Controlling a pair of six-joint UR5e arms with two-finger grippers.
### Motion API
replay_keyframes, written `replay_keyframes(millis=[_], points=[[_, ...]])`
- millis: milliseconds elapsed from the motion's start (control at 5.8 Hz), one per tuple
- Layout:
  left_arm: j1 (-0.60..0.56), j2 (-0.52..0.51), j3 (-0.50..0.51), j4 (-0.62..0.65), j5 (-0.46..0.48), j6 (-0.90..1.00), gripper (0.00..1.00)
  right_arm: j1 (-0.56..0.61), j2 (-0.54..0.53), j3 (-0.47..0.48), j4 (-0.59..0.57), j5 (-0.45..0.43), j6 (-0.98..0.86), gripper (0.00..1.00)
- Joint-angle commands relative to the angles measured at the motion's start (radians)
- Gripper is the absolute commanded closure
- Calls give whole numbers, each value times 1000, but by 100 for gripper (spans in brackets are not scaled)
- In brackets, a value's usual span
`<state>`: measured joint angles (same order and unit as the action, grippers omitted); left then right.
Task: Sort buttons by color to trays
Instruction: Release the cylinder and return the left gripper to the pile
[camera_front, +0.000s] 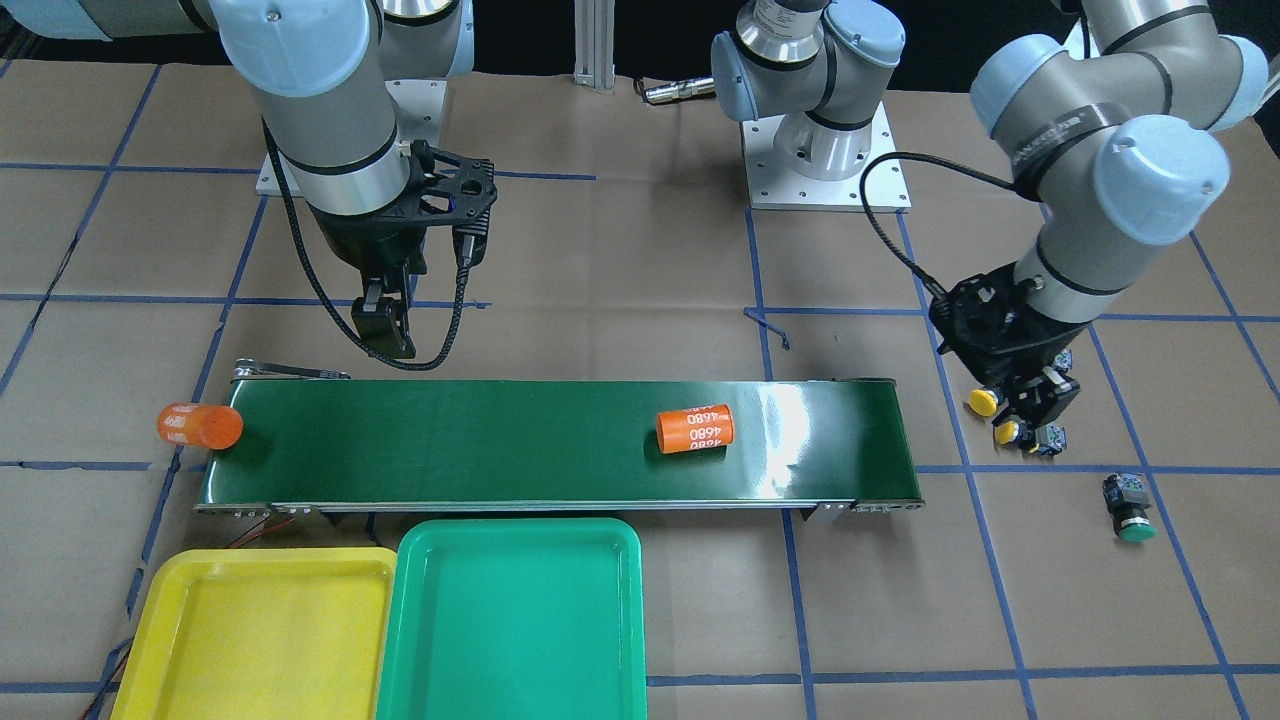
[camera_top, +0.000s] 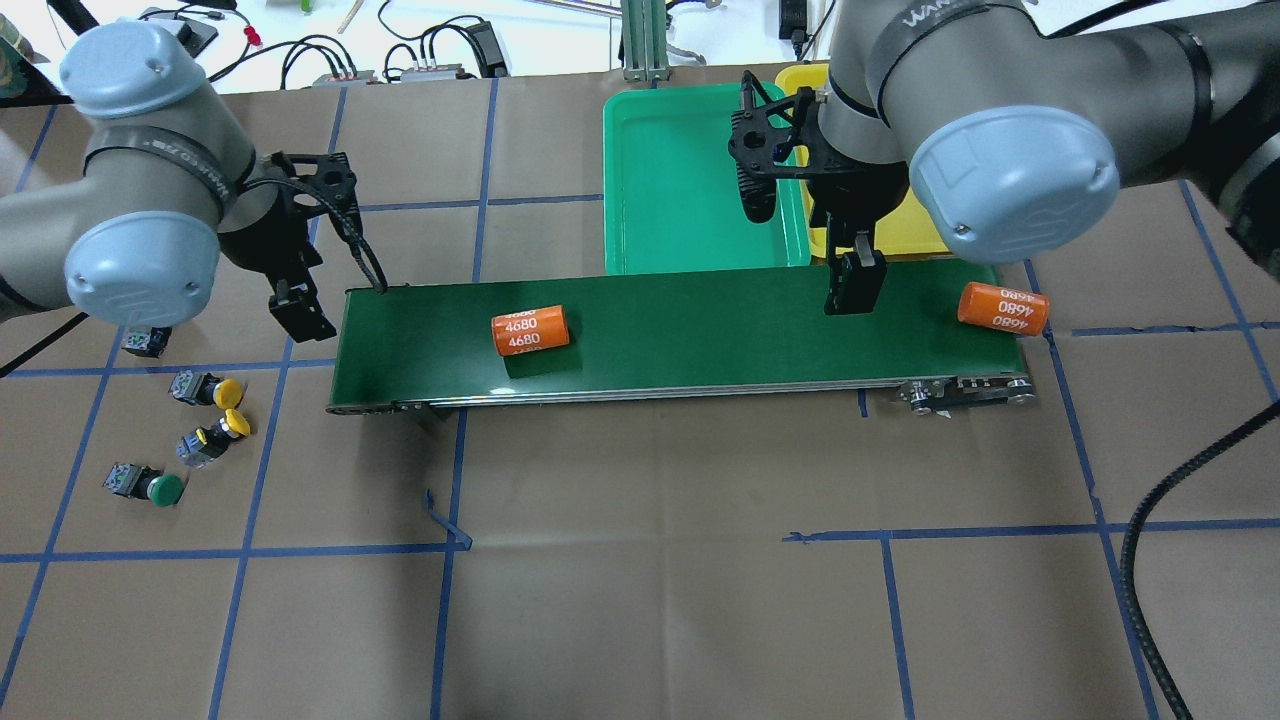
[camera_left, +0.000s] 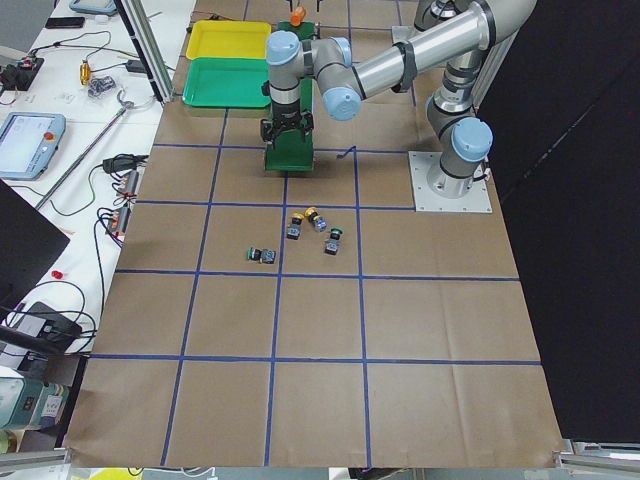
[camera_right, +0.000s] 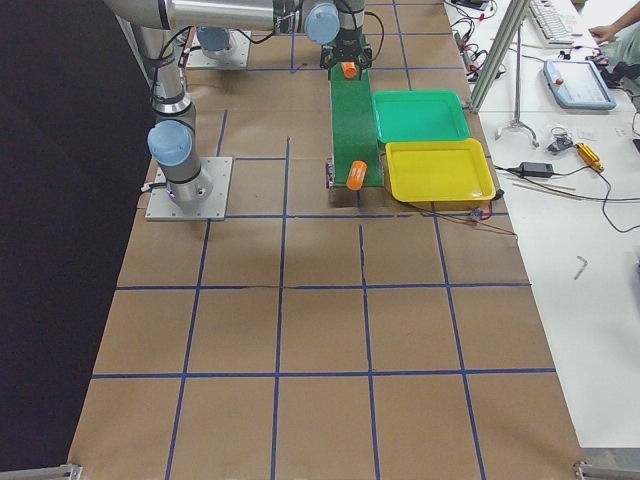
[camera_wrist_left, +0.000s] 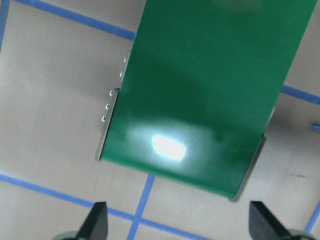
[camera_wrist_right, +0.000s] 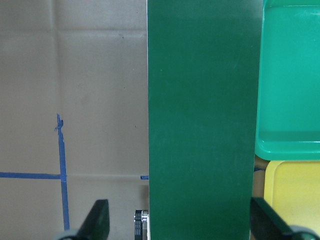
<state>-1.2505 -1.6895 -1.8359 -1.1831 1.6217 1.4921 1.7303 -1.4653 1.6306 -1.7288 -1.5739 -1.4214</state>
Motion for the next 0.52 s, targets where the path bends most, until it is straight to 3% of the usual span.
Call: replay_keyframes(millis=[0, 345], points=[[144, -7, -41, 6, -2, 237, 1, 0, -1, 5, -2, 2, 1, 0], [343, -25, -109, 28, -15, 314, 1, 0, -13, 28, -5, 5, 1, 0]])
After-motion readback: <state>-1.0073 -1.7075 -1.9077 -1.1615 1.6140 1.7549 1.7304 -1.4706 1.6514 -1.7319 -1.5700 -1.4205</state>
